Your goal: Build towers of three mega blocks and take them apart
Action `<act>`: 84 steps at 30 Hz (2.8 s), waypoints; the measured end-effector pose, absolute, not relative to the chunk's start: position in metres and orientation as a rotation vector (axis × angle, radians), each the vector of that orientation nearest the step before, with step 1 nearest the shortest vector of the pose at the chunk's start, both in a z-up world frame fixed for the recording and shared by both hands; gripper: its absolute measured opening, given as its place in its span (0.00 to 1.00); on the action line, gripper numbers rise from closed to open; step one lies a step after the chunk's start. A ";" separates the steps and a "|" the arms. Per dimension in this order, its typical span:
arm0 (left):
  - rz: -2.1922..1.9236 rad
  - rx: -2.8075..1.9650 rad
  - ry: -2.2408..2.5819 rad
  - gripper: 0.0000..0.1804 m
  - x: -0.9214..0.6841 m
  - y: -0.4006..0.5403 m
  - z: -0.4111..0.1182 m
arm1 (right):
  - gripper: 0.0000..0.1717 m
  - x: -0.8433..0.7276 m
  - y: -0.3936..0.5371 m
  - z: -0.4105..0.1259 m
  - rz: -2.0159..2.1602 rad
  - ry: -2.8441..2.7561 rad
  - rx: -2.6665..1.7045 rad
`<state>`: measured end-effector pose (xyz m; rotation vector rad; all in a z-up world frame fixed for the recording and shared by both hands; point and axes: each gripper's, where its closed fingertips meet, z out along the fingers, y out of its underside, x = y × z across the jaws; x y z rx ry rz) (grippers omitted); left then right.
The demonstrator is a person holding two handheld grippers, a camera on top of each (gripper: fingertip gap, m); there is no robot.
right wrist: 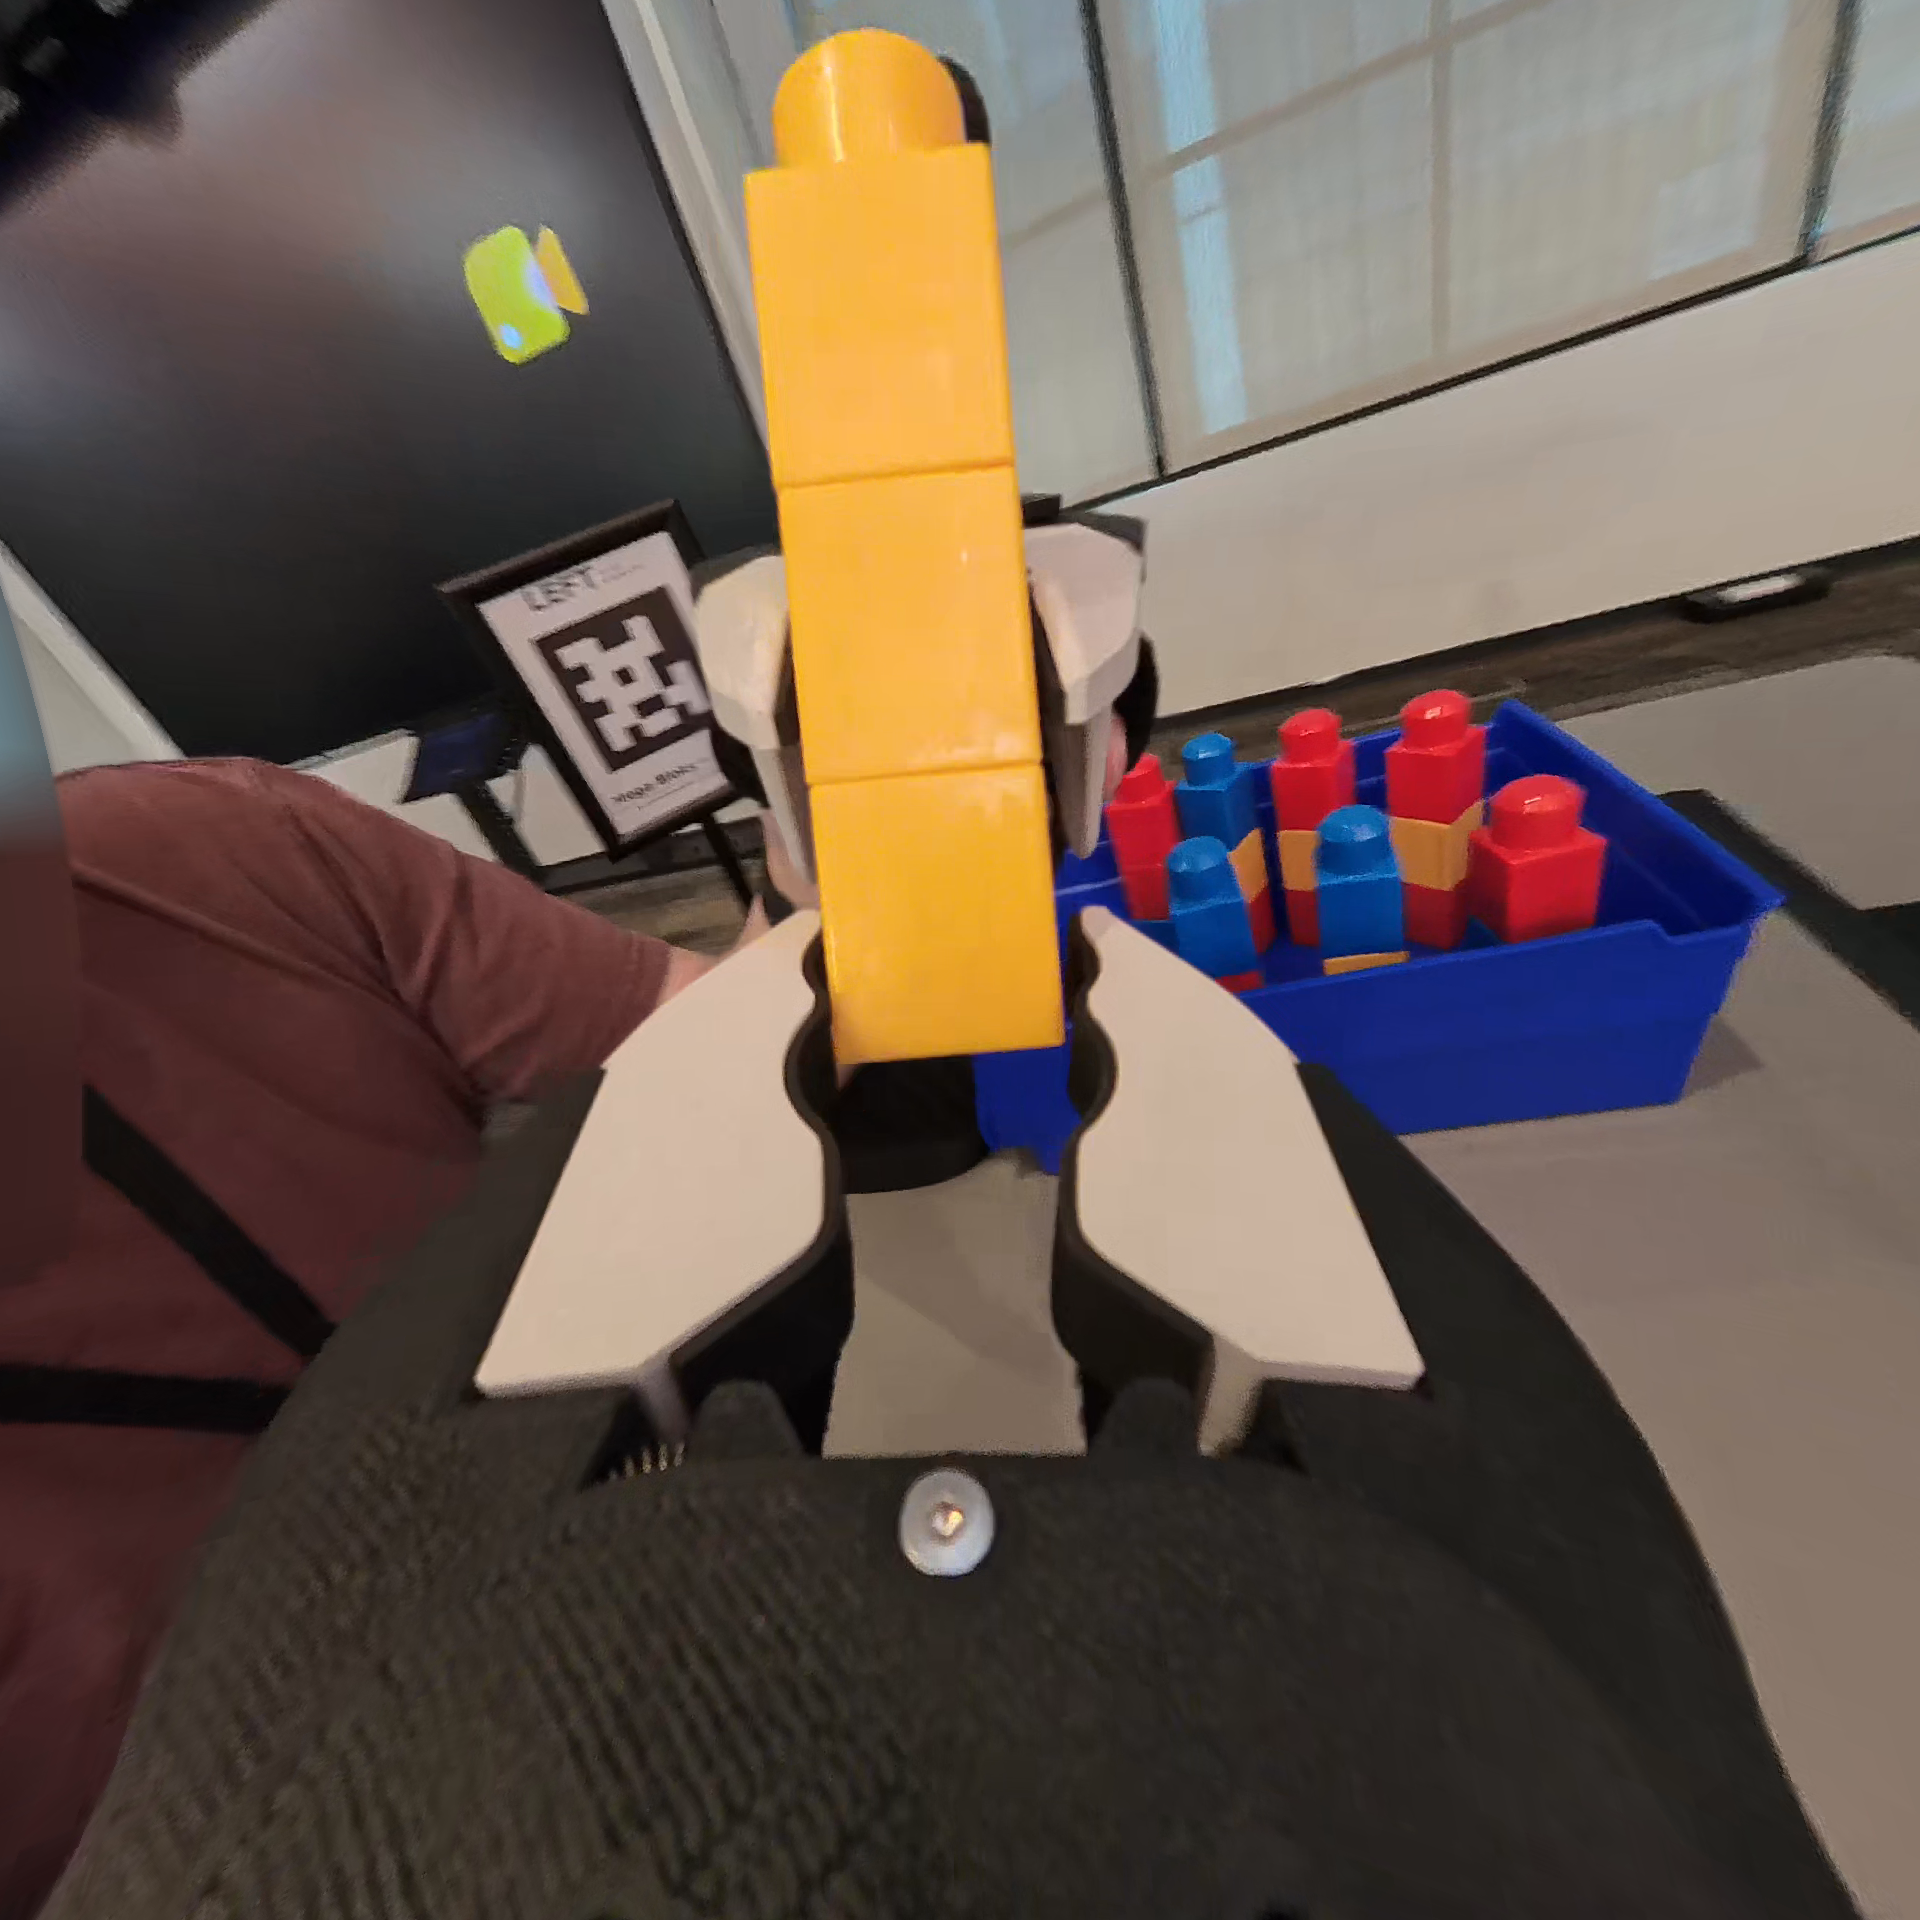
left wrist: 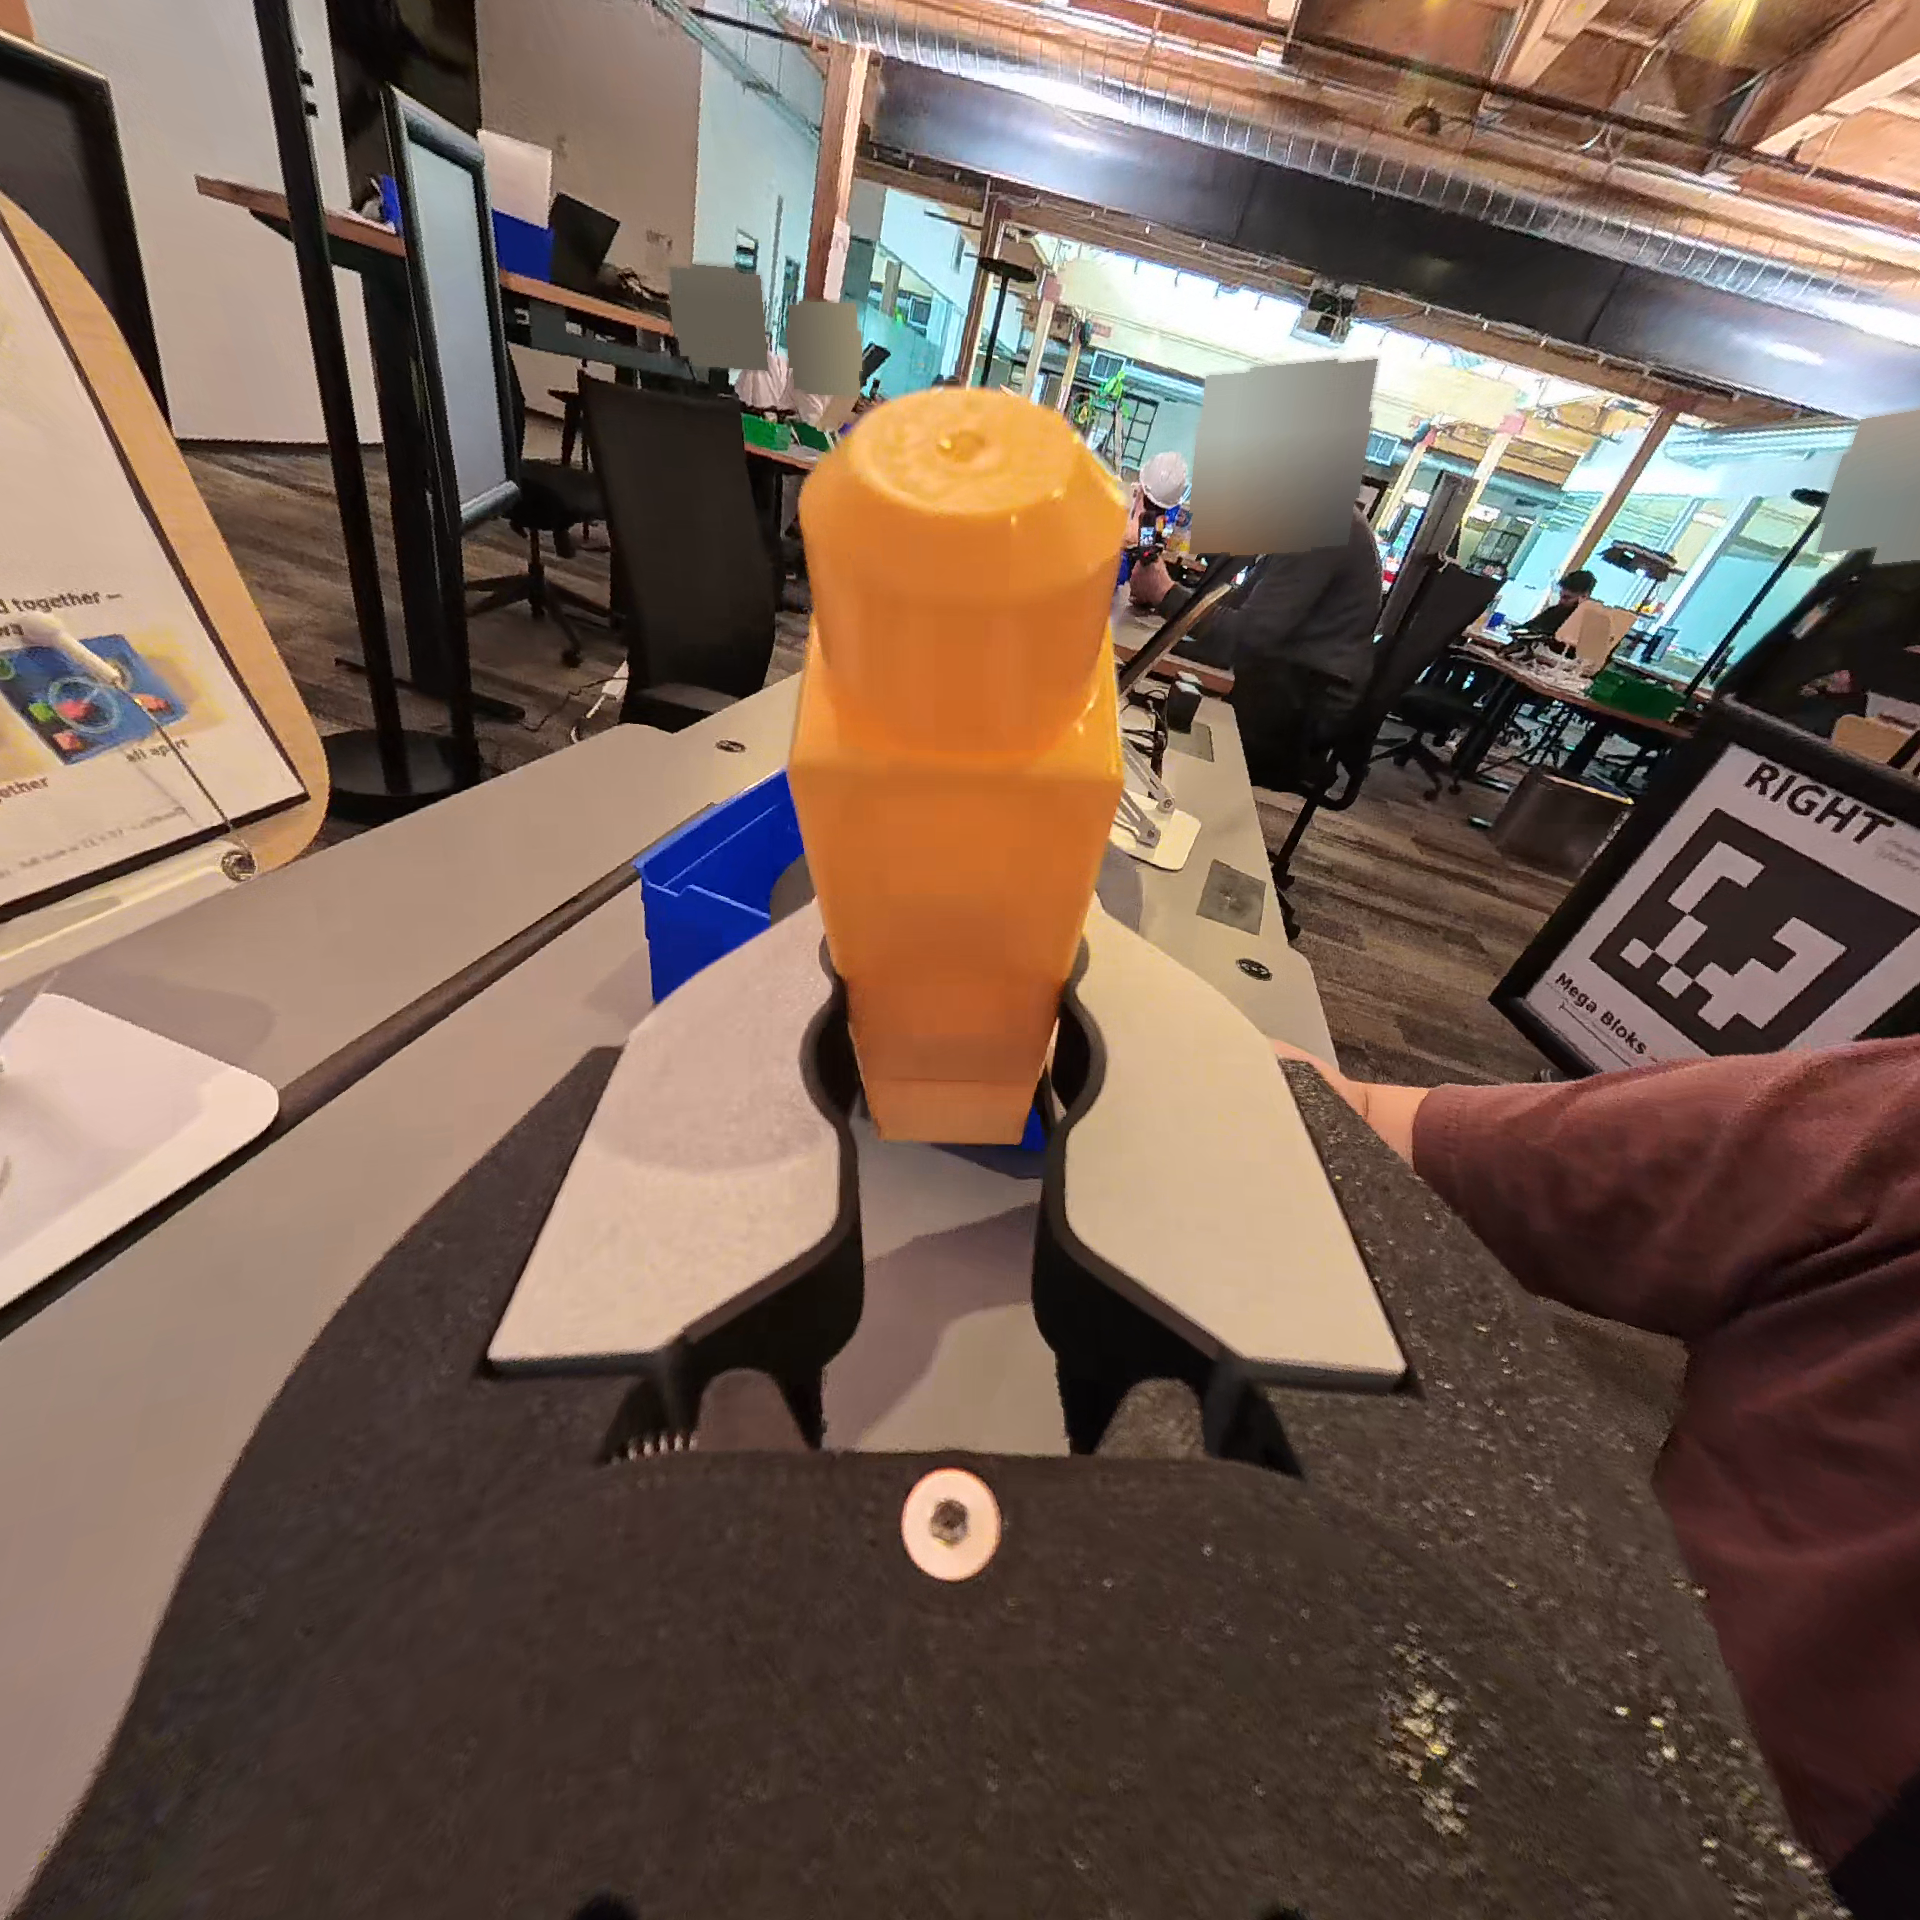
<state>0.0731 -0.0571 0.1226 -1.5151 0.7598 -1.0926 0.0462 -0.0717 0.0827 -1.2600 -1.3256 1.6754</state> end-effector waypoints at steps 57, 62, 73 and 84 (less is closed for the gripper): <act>-0.919 -1.723 1.091 0.21 0.131 -0.079 0.059 | 0.21 0.094 -0.077 0.113 1.440 -1.265 -1.310; -1.035 -1.732 1.047 0.20 0.134 -0.078 0.060 | 0.21 0.095 -0.072 0.113 1.479 -1.221 -1.322; -1.147 -1.772 1.002 0.20 0.127 -0.082 0.065 | 0.21 0.088 -0.069 0.123 1.564 -1.081 -1.310; -1.105 -1.809 1.067 0.20 0.124 -0.086 0.058 | 0.22 0.335 0.095 0.006 0.266 -0.728 -2.196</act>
